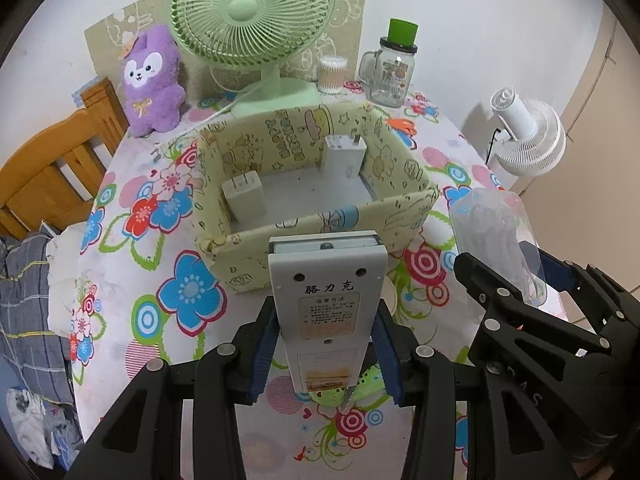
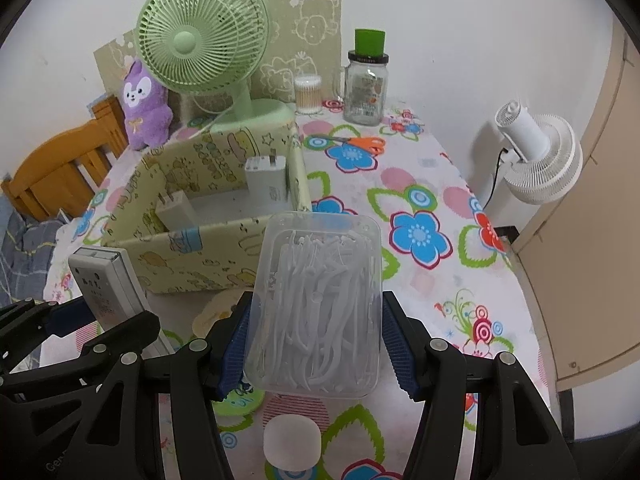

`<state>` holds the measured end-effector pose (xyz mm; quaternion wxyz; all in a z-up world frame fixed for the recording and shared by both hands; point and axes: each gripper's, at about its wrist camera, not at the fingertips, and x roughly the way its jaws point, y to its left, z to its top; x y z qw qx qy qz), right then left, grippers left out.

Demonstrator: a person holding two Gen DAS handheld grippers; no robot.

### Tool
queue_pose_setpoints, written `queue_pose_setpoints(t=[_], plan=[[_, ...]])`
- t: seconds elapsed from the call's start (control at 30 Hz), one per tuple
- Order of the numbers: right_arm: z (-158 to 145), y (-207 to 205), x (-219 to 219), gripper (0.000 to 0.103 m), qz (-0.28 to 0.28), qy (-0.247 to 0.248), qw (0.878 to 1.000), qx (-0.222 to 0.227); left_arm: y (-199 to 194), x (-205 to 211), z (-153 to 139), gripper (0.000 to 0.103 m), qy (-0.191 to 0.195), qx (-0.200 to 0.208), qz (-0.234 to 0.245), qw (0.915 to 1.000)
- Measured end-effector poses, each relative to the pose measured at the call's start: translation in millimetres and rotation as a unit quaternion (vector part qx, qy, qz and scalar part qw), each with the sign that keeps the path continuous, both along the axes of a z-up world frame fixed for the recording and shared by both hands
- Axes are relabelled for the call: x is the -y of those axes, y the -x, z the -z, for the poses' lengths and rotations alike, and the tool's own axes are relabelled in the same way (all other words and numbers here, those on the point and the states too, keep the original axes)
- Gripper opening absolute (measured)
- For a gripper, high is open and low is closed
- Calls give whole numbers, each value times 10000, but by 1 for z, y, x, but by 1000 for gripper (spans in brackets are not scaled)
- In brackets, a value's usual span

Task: Organize rigid objects
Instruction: 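Lift the card and floss box and carry both over the fabric box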

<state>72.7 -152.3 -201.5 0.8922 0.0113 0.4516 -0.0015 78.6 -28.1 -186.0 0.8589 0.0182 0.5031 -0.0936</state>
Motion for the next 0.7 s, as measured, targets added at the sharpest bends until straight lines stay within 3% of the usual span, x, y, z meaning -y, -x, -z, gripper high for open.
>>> queue_pose_setpoints(t=[0.7], plan=[[-44, -9, 7, 63, -121, -78, 9996, 257, -6, 5, -46, 46, 27, 308, -105, 9995]])
